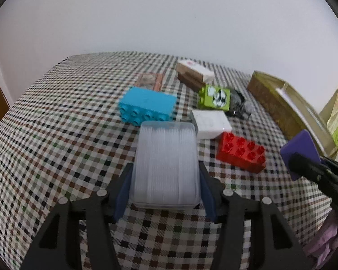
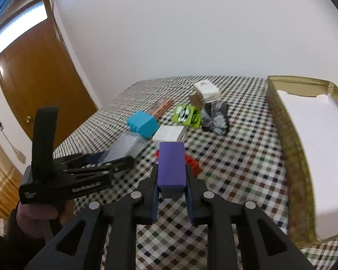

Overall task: Organize rigid objects
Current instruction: 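Carry both held items into the gold tin tray and open both tools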

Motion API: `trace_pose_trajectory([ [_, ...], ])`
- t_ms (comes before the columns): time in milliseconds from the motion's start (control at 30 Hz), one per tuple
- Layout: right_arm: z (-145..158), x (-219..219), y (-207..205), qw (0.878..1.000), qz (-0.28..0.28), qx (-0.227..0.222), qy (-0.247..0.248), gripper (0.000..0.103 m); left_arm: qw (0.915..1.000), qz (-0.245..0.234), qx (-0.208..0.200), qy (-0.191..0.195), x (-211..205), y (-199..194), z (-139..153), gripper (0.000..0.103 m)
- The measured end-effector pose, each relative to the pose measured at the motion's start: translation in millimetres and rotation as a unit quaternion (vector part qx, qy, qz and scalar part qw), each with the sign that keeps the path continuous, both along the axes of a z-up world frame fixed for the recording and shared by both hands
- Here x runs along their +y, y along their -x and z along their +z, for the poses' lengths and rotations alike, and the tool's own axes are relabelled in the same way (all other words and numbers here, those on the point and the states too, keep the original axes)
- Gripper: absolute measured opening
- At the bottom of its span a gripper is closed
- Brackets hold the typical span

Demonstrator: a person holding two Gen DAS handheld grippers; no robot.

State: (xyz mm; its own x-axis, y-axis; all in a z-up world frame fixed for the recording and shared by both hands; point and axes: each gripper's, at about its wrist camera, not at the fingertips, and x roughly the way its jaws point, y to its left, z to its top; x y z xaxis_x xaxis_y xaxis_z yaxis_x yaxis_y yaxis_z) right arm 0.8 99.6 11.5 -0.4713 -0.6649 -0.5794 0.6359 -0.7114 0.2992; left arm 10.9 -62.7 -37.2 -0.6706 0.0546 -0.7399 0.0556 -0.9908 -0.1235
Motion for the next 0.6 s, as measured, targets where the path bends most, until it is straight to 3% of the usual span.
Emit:
trace_pose_trajectory([
  [300, 31.4, 61.2, 11.4, 0.995, -0.08, 0.054, 0.028, 0.022, 0.9956, -0.033, 0.086, 0.018, 29.8, 0.2, 45.9, 0.054],
  [600, 29.4, 157.0, 46.0, 0.97, -0.223, 0.087, -0.029, 0.022, 0.9824, -0.13, 0.133, 0.014, 127.2, 39.1, 70.9, 0.054],
])
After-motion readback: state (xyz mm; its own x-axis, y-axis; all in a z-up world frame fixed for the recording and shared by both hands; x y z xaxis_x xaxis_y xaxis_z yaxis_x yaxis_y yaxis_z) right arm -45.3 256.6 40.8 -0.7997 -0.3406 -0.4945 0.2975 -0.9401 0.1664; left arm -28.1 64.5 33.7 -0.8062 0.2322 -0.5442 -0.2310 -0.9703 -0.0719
